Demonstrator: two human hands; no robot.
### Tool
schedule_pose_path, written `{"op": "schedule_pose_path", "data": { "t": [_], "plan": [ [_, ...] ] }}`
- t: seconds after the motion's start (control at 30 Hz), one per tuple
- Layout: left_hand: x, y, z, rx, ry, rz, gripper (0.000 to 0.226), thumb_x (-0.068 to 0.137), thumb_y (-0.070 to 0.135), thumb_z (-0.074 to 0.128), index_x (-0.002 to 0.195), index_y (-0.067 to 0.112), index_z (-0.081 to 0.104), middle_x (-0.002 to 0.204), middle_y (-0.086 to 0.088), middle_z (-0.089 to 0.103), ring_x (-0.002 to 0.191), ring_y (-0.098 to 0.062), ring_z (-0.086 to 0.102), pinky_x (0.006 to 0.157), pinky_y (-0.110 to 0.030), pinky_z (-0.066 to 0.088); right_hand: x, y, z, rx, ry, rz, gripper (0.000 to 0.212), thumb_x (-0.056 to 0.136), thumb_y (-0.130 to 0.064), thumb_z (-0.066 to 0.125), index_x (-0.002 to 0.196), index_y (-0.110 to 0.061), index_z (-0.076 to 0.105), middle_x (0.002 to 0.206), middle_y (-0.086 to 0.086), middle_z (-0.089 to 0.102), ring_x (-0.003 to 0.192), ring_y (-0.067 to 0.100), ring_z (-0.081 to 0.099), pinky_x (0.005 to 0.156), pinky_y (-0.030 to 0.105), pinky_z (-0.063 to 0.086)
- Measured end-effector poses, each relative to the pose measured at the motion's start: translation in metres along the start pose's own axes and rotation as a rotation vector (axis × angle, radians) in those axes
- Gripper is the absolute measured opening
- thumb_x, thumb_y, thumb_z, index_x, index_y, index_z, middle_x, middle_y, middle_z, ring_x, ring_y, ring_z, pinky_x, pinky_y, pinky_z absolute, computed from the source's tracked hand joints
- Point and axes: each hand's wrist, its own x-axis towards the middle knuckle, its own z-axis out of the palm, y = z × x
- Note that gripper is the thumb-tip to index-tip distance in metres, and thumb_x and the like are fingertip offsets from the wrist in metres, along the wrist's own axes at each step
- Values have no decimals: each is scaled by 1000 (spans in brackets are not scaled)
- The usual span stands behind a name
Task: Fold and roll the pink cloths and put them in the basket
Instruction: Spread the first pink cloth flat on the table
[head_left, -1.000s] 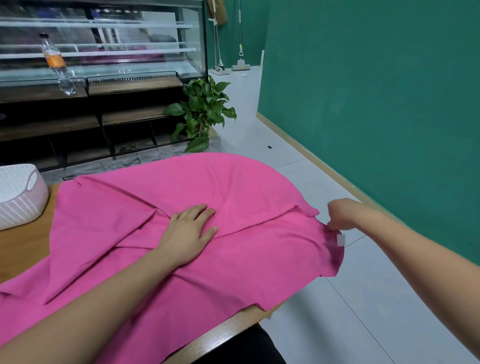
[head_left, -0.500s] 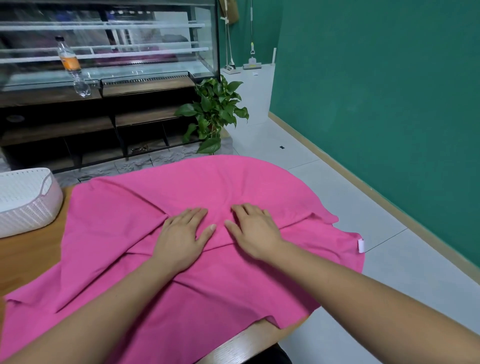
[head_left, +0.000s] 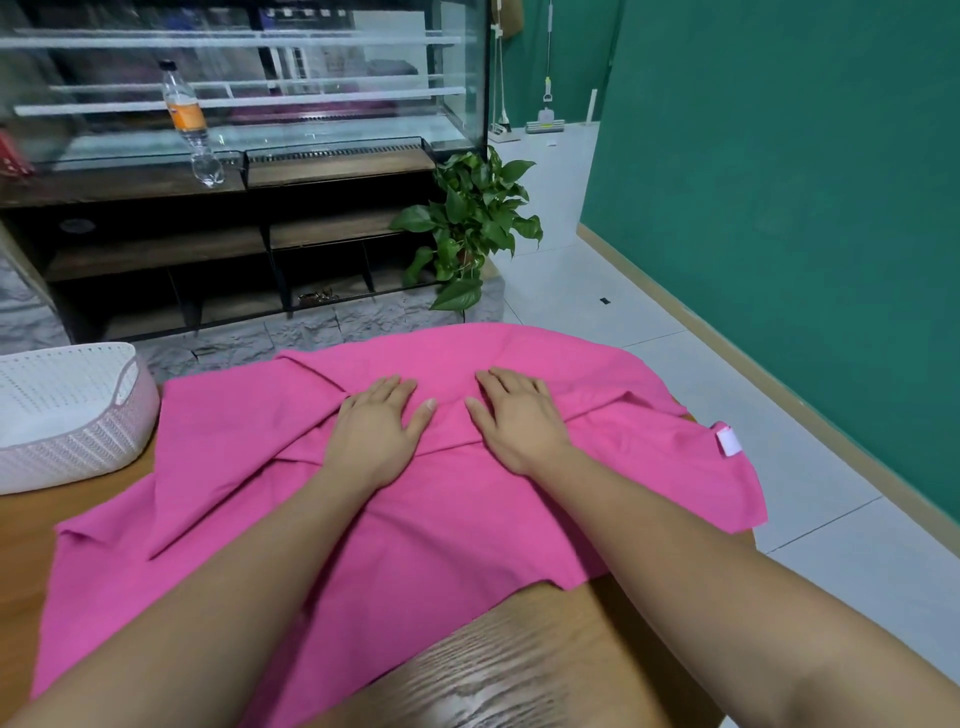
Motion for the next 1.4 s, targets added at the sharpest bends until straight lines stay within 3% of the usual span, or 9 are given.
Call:
{"op": "schedule_pose_path", "data": {
  "t": [0.1,0.27,0.47,0.7,1.0,1.4],
  "plan": [
    [9,-6,-4,-9,104,2,69,106,67,23,146,21,56,153,-4,56,144,-25,47,118,-49,37,15,-4,-2,-40,77,1,59,110,-53,28,152,-15,47,156,9,51,144,26,43,117,46,32],
    [-14,-2,-16,-6,309,135,47,109,45,41,143,16,57,153,-2,55,146,-21,44,117,-46,33,3,-8,-7,-12,207,-25,60,112,-50,23,158,-15,42,163,7,44,151,24,36,122,46,27],
    [-58,11,-21,-9,381,205,44,107,41,47,140,15,61,152,-1,56,150,-20,42,116,-44,31,-37,-9,-6,36,202,-7,62,111,-51,23,162,-17,36,167,5,38,155,21,30,123,44,24],
    [-97,28,-17,-2,260,173,48,107,46,42,142,17,58,152,-1,56,149,-17,41,113,-43,34,-93,-13,-13,15,183,2,60,111,-51,34,161,-16,39,164,6,42,153,22,34,123,45,27],
    [-142,48,-14,1,76,152,58,109,56,32,152,21,51,161,0,46,153,-15,34,122,-40,28,-153,-14,-18,-21,93,27,59,111,-52,34,161,-21,37,165,2,39,155,20,30,126,43,22],
    [-178,61,-16,-27,19,140,65,109,60,27,160,24,42,169,4,35,159,-12,21,128,-38,16,-193,-24,-26,-82,30,-7,64,110,-54,27,165,-22,28,170,4,31,157,23,25,127,45,21]
  ]
}}
